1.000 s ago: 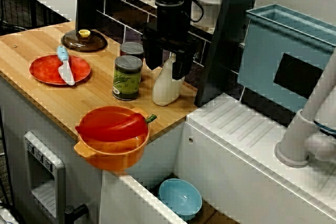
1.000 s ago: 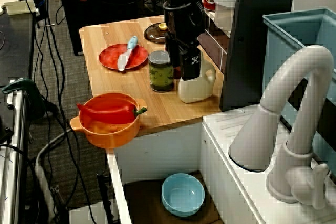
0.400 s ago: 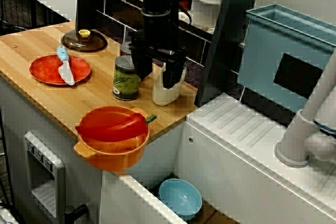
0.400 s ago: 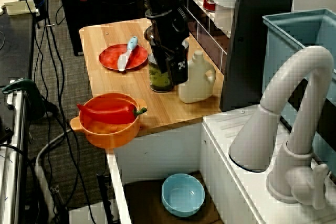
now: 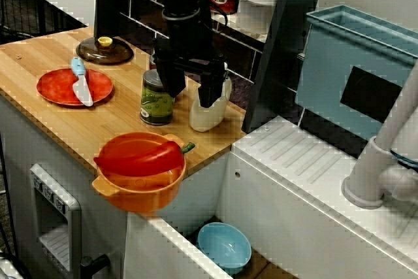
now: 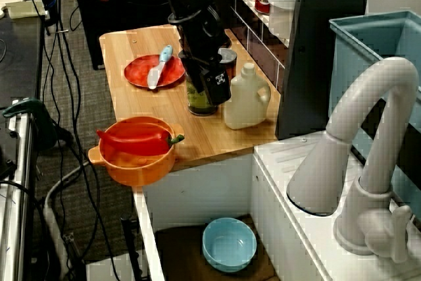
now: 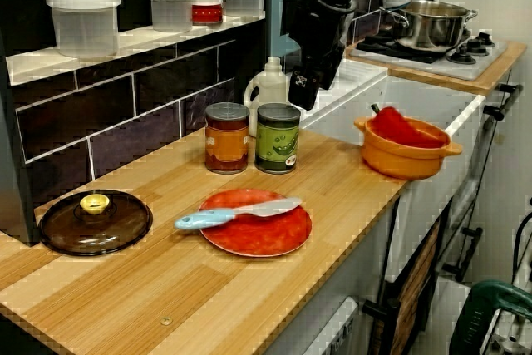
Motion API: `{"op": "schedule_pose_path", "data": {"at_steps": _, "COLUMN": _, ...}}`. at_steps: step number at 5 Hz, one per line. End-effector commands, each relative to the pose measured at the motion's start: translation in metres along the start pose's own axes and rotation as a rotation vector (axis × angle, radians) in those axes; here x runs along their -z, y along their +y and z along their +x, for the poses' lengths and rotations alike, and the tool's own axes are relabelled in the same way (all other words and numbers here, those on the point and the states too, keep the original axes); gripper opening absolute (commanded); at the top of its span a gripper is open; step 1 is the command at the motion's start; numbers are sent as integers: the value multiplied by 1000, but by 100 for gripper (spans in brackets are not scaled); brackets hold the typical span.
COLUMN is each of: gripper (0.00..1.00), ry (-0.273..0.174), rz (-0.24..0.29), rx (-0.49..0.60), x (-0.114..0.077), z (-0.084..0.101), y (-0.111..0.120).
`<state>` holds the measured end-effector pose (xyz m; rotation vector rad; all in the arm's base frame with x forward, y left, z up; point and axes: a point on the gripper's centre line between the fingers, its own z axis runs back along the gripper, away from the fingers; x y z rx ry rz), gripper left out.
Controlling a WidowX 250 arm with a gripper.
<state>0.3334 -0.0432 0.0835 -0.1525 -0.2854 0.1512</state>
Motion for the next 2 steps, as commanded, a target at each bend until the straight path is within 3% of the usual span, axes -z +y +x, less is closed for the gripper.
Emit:
{"op": "schedule_pose_path", "data": {"at_steps": 1, "gripper": 100, "ry": -112, "rz": 2, "rx": 16, "x": -8, "z": -3, "y": 0}}
{"op": "schedule_pose_path", "data": {"at_steps": 2, "gripper": 100, "ry": -122, "rz": 3, "rx": 18, "x": -9, "z": 2, "y": 2}}
